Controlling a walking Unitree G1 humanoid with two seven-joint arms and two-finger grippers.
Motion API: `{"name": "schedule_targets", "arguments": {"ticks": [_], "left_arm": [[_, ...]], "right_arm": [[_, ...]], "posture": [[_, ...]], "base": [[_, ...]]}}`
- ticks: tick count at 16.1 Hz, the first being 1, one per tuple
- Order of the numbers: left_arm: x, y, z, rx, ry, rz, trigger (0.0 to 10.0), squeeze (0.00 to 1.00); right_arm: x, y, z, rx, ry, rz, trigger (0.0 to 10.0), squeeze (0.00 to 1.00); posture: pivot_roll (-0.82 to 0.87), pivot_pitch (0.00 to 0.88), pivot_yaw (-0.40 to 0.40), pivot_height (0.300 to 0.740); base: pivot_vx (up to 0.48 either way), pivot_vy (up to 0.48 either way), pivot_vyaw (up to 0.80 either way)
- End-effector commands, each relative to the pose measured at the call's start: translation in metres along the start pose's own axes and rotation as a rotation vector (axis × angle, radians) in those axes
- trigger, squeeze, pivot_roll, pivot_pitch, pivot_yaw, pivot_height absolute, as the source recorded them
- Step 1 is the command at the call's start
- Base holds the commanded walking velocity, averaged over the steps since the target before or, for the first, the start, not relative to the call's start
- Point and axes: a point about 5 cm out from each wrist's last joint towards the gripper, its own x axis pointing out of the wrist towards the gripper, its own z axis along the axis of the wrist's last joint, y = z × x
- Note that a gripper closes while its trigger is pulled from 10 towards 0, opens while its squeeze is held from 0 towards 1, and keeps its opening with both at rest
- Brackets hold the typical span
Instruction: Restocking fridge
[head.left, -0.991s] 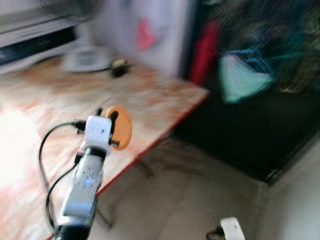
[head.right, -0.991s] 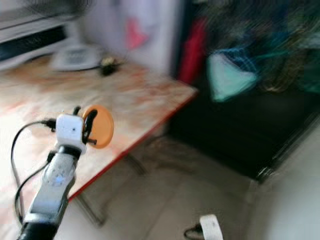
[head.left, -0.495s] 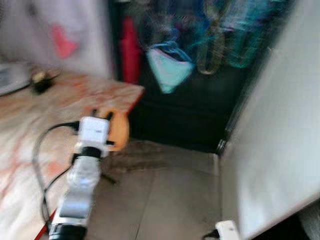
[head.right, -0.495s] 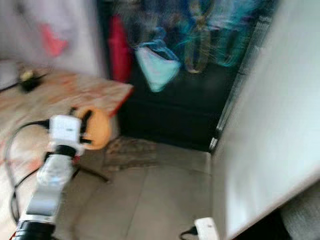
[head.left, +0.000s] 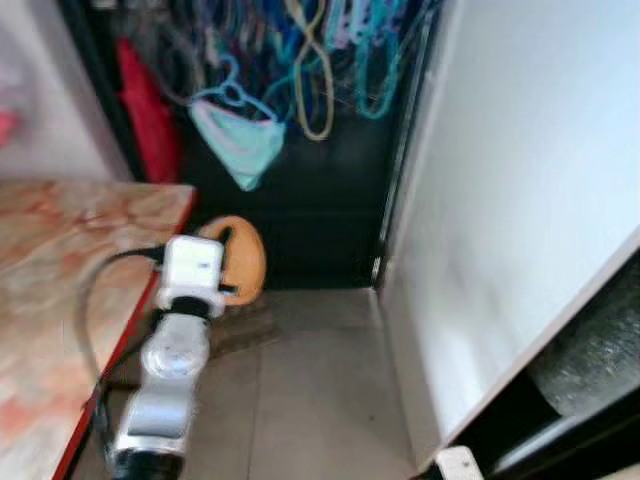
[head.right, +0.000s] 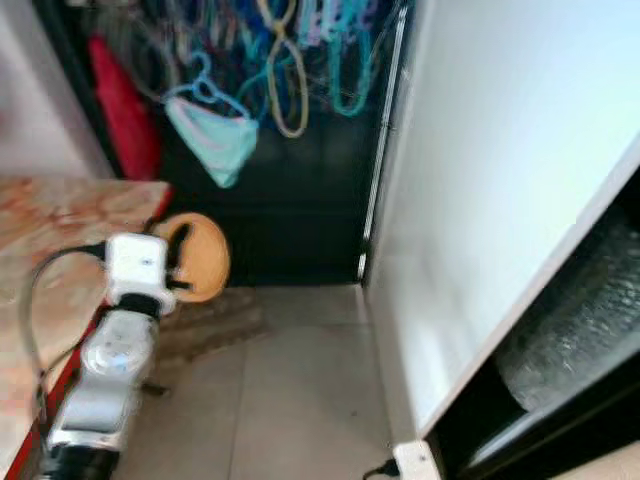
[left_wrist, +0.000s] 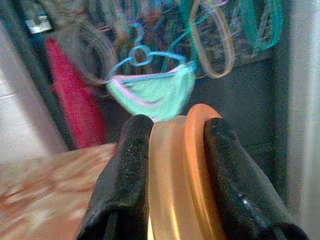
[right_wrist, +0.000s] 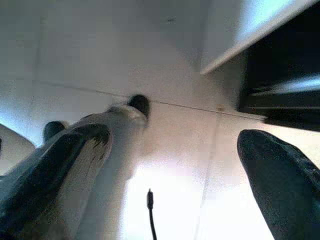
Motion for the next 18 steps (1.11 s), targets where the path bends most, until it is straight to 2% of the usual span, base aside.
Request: {"name": "schedule_targets", "arguments": {"ticks": [1,3,5,6,7,11,12,14,18], "left_arm": [[0.001,0.006,-0.002,-0.003,0.004,0.012,10.0,0.00],[0.001,0.007,-0.007,-0.020,0.025,0.018,10.0,0.00],[-0.002,0.008,-0.023,-0.039,0.084,0.024,10.0,0.00],[-0.007,0.009,-0.040,-0.101,0.153,0.047,10.0,0.00],[-0.015,0.010,-0.064,-0.165,0.253,0.072,10.0,0.00],[-0.044,0.010,-0.127,-0.322,0.557,0.133,10.0,0.00],[-0.049,0.009,-0.135,-0.338,0.605,0.140,10.0,0.00],[-0.076,0.008,-0.166,-0.410,0.826,0.206,10.0,0.00],[-0.111,0.005,-0.187,-0.519,1.007,0.316,10.0,0.00]], "right_arm": [[0.001,0.004,0.001,-0.006,0.001,0.009,10.0,0.00],[0.001,0.004,0.001,-0.006,0.001,0.010,10.0,0.00],[0.001,0.005,0.003,-0.007,-0.001,0.011,10.0,0.00],[0.001,0.005,0.005,-0.011,-0.004,0.012,10.0,0.00],[0.002,0.004,0.007,-0.012,-0.009,0.012,10.0,0.00],[0.003,0.005,0.016,-0.010,-0.026,0.008,10.0,0.00],[0.003,0.005,0.018,-0.010,-0.030,0.008,10.0,0.00],[0.004,0.006,0.029,-0.006,-0.054,0.007,10.0,0.00],[0.004,0.006,0.039,0.000,-0.075,-0.001,10.0,0.00]], "posture": [[-0.01,0.000,0.023,0.740],[-0.01,0.000,0.023,0.740],[-0.01,0.000,0.025,0.740],[-0.02,0.000,0.023,0.740],[-0.02,0.000,0.021,0.740],[-0.04,0.000,0.026,0.740],[-0.04,0.000,0.029,0.740],[-0.06,0.000,0.039,0.740],[-0.06,0.000,0.036,0.740]], "base": [[0.000,0.000,-0.80],[0.000,0.000,-0.80],[0.000,0.000,-0.80],[0.000,0.000,-0.80],[0.000,0.000,-0.80],[0.000,0.000,-0.80],[0.000,0.000,-0.80],[0.000,0.000,-0.80],[0.000,0.000,-0.80]]}}
